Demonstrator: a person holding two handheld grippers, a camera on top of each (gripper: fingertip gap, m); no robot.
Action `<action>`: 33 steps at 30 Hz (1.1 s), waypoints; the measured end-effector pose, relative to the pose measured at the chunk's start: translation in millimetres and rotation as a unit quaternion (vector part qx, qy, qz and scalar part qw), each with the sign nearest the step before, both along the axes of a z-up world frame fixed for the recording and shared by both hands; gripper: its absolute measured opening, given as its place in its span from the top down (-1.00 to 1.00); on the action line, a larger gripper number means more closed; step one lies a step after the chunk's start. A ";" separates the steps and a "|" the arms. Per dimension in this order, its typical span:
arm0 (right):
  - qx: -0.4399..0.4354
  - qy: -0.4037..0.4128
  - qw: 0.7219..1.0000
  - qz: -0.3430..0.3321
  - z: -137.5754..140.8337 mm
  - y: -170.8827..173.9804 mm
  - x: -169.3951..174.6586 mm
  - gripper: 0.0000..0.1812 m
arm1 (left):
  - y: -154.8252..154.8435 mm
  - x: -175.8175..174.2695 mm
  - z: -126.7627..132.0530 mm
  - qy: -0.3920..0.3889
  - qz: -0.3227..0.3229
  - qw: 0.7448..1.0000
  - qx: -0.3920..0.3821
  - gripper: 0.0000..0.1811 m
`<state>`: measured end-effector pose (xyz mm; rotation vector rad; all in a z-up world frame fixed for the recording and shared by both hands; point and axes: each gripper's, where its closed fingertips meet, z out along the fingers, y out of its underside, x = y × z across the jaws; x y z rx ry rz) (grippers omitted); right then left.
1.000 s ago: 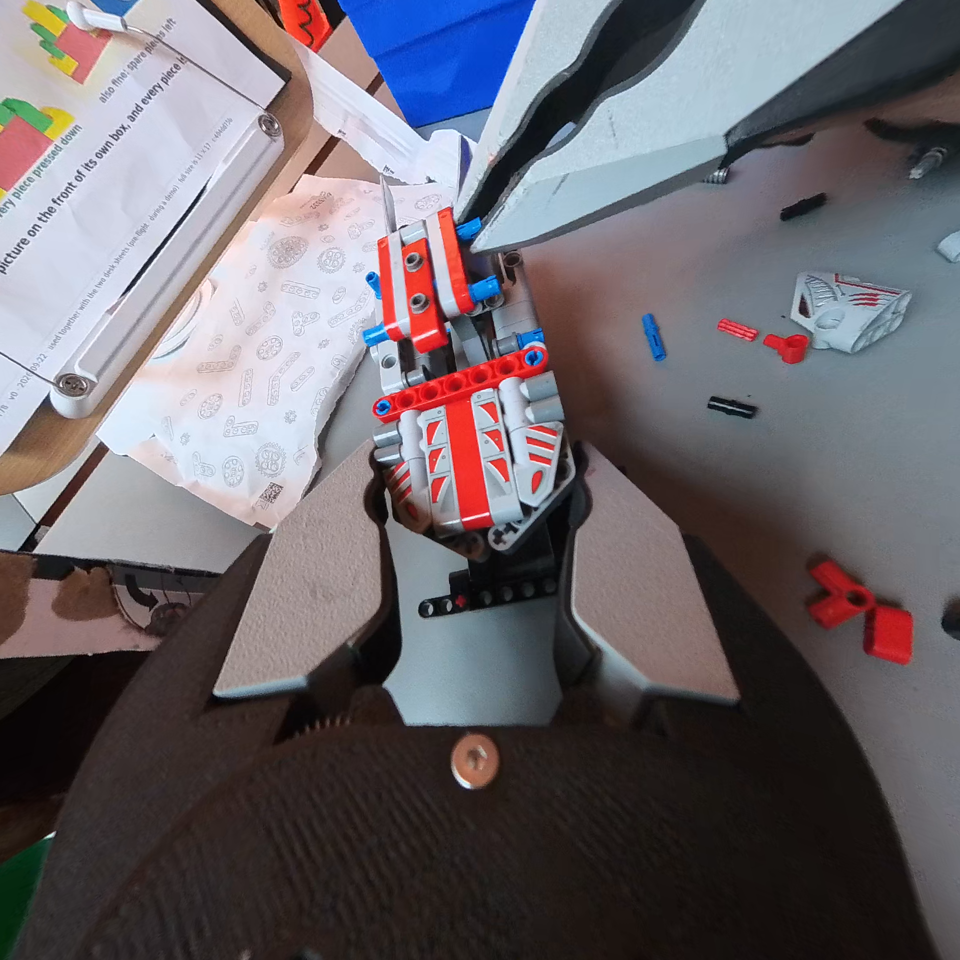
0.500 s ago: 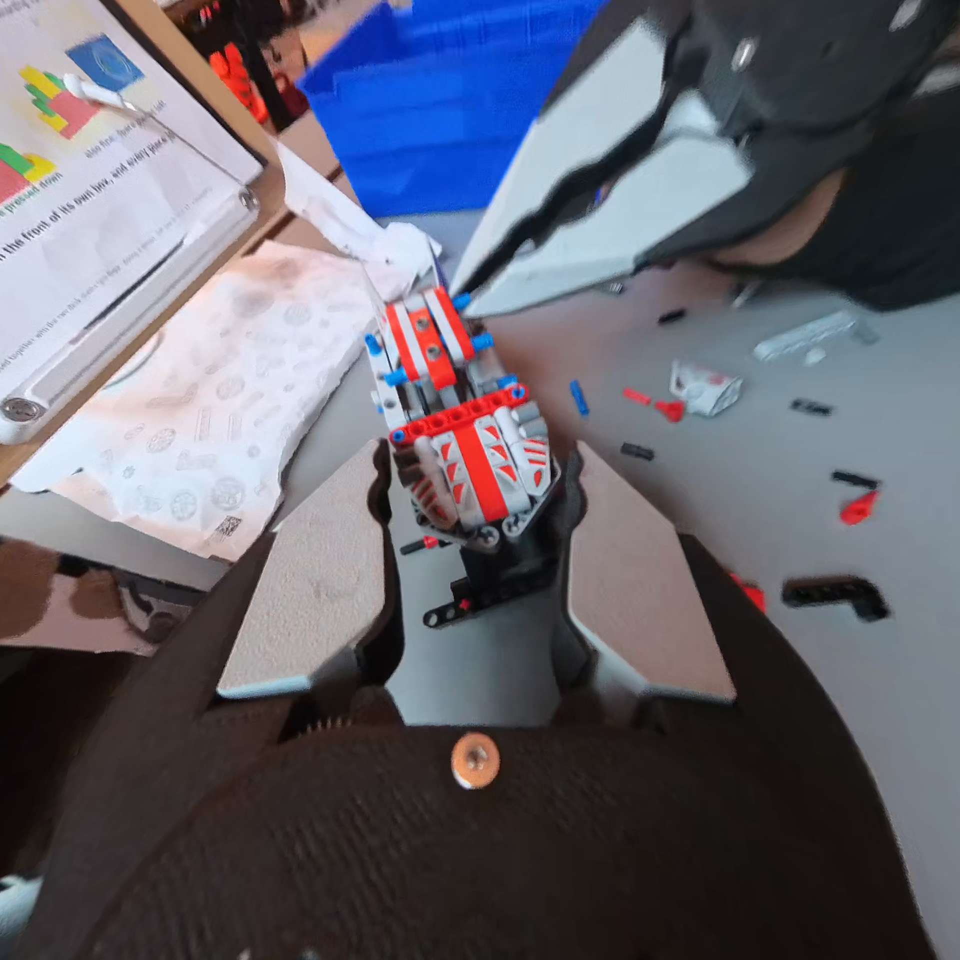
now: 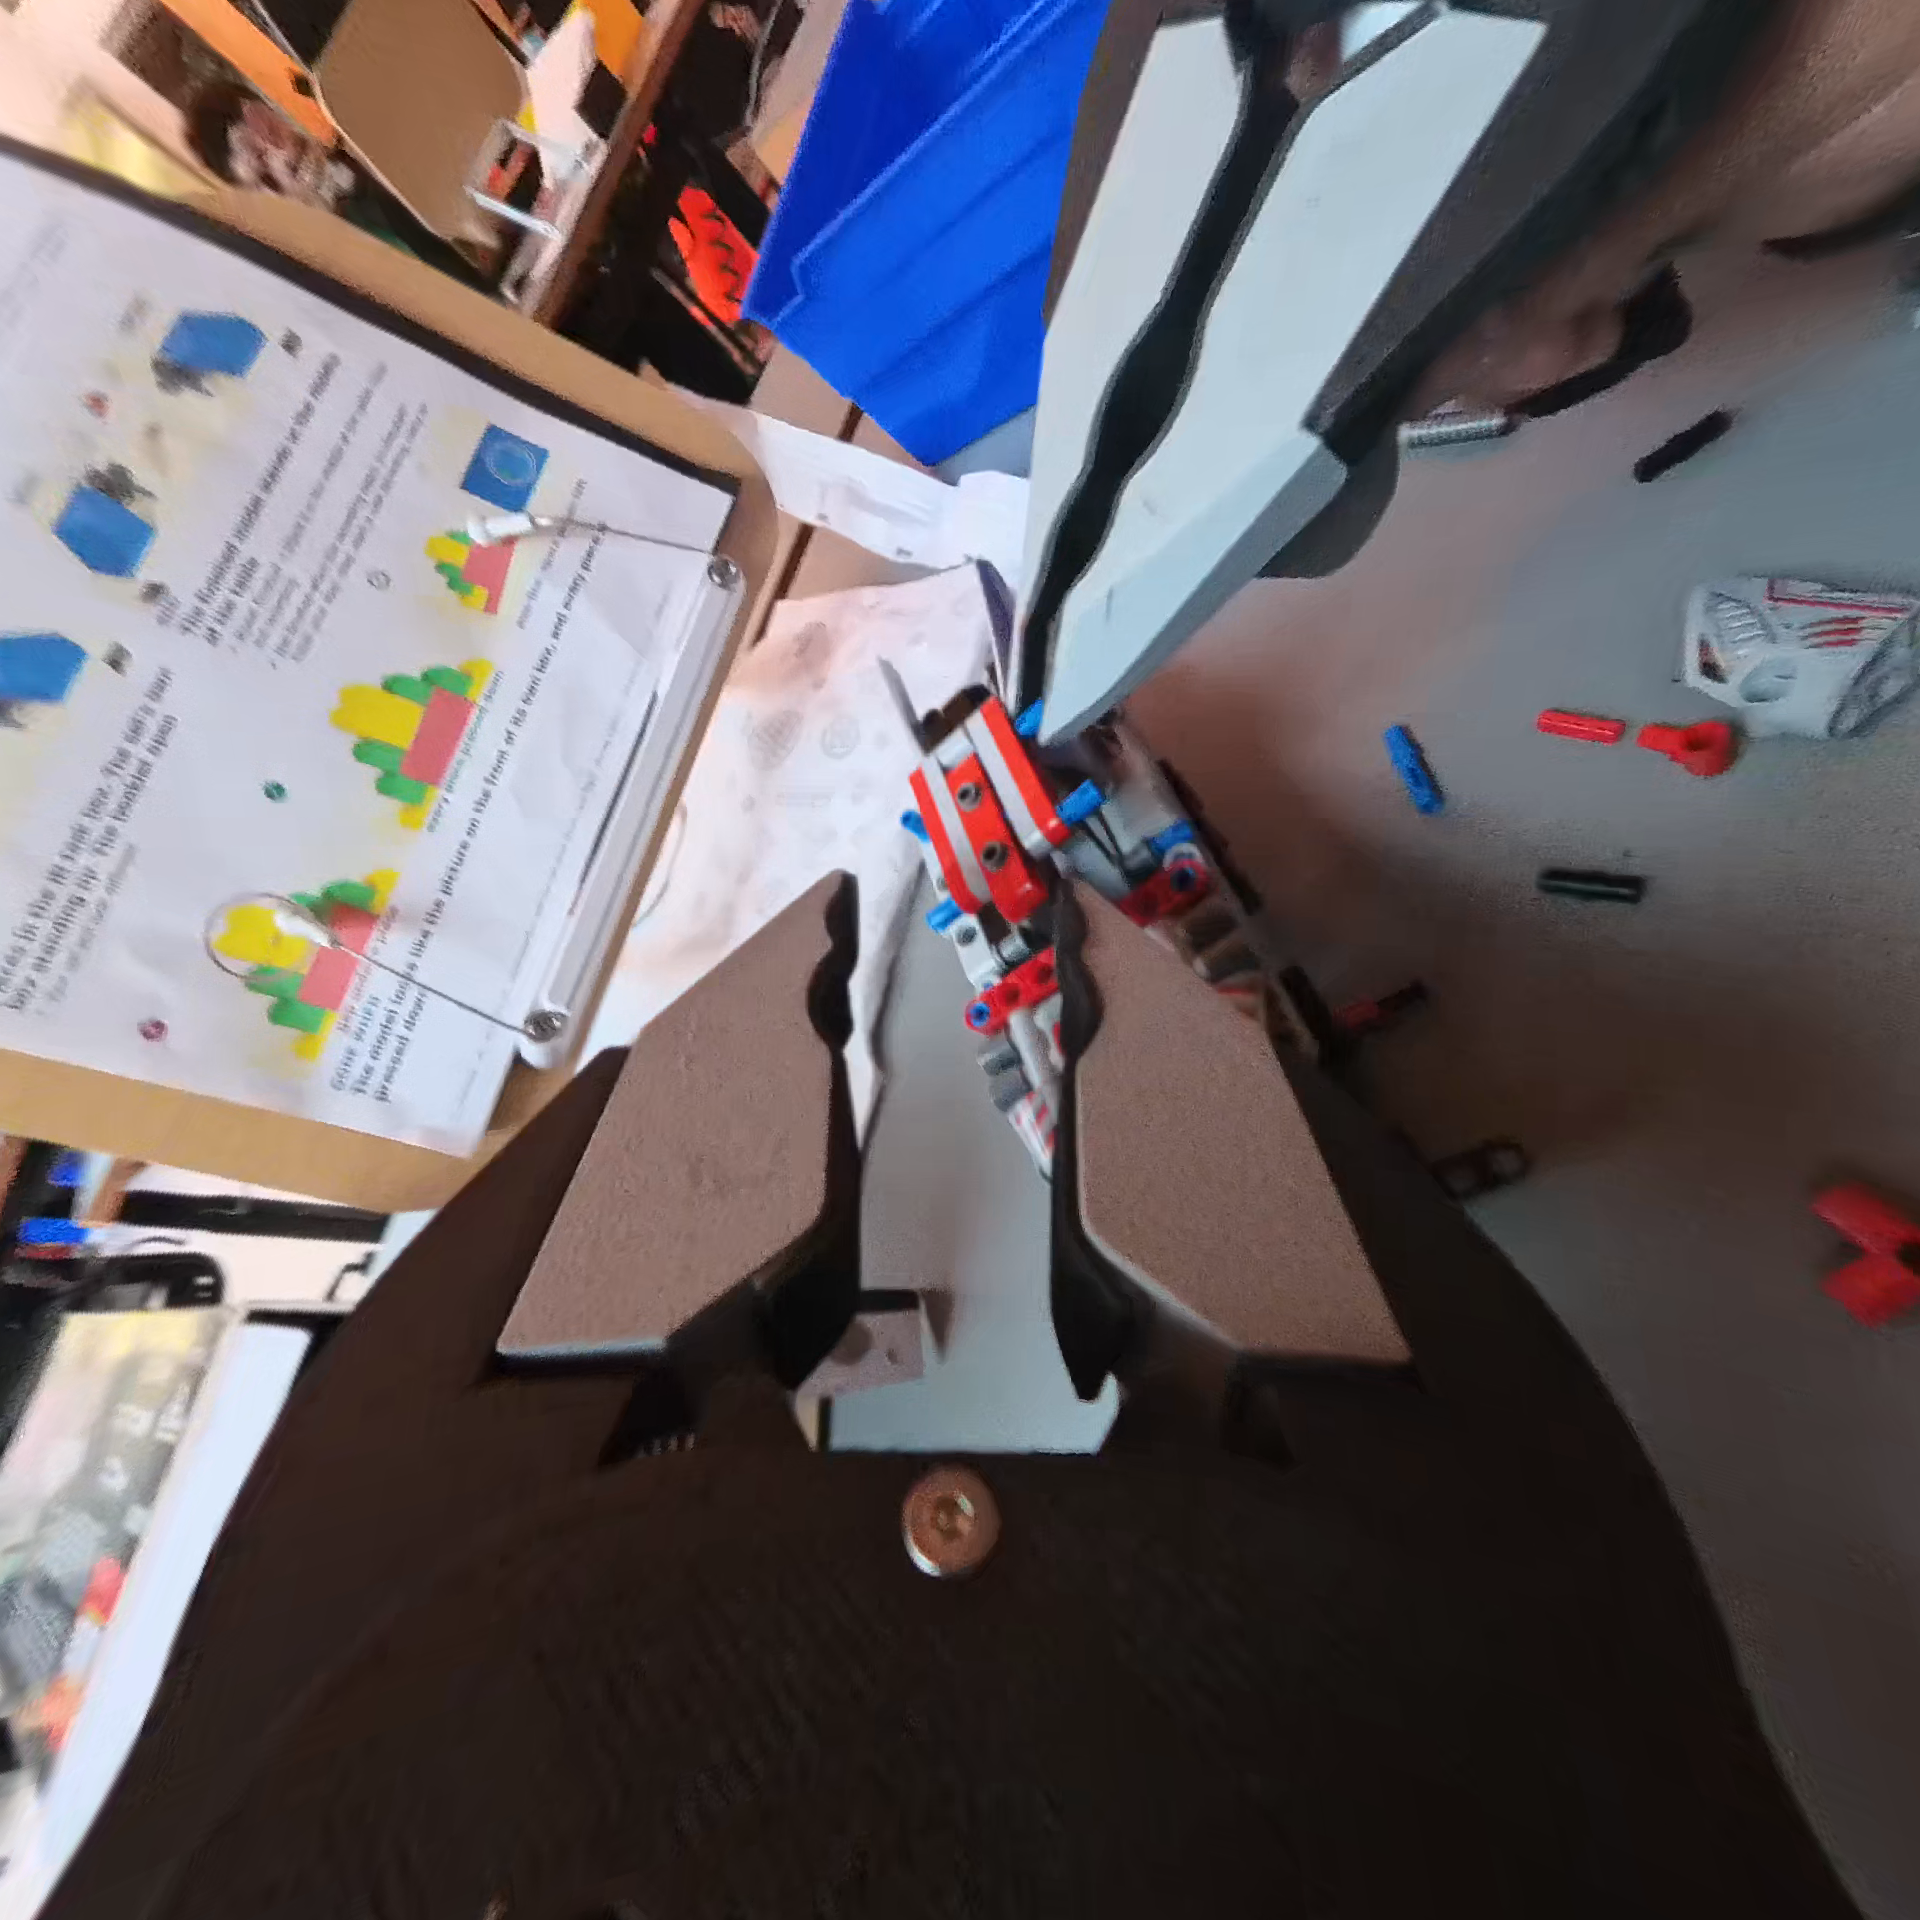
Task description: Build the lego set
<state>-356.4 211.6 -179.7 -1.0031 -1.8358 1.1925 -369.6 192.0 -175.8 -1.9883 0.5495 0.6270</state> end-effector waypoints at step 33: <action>-0.534 -0.332 0.756 0.182 14.9 -10.8 24.4 0.84 | 15.5 22.0 5.5 0.399 -0.067 0.912 0.074 0.92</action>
